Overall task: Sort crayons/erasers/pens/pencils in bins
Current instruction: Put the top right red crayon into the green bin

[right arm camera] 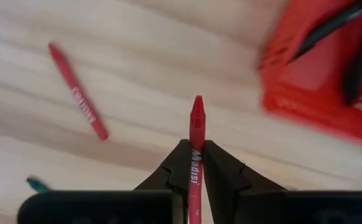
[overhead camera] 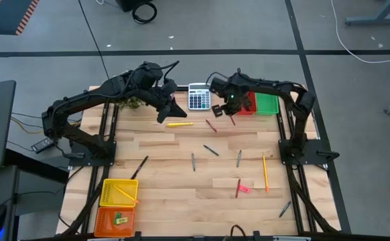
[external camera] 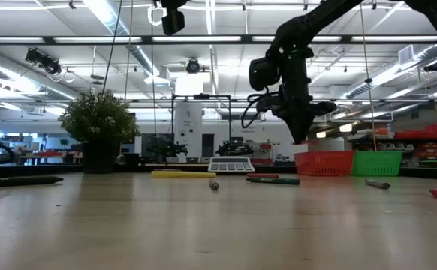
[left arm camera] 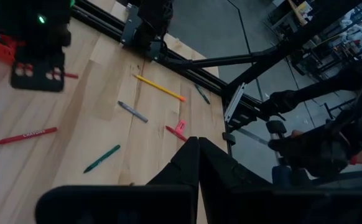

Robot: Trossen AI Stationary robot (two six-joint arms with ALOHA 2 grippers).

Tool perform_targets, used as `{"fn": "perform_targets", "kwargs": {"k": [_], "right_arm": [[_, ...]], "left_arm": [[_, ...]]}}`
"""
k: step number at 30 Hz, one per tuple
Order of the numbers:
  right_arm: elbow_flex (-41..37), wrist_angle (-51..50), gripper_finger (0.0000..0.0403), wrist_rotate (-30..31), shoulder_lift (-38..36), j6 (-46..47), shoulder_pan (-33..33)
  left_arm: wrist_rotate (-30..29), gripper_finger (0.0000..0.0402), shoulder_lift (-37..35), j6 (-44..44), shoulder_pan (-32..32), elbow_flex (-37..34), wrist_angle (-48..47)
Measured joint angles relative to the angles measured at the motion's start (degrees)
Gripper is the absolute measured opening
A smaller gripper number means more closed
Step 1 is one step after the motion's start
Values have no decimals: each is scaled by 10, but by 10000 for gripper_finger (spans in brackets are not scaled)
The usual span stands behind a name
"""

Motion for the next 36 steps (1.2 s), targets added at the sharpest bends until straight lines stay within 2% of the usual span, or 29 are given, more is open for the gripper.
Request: {"fn": "perform_targets", "kwargs": {"k": [6,13,19,25,36], "right_arm": [[34,-42,42,27,-3,-35,-34],[22,-66,42,82,-50,-54,-88],[-34,-61,42,95,-108,-58,-166],[-99,-17,42,94,-158,-66,-214],[-175,77,42,104,-161,-73,-256]], "left_arm": [[0,23,0,0,0,0,-4],[0,12,0,4,0,0,-17],[0,12,0,7,0,0,-18],[-9,21,0,6,0,0,-19],[-11,15,0,-25,-2,0,-22]]}}
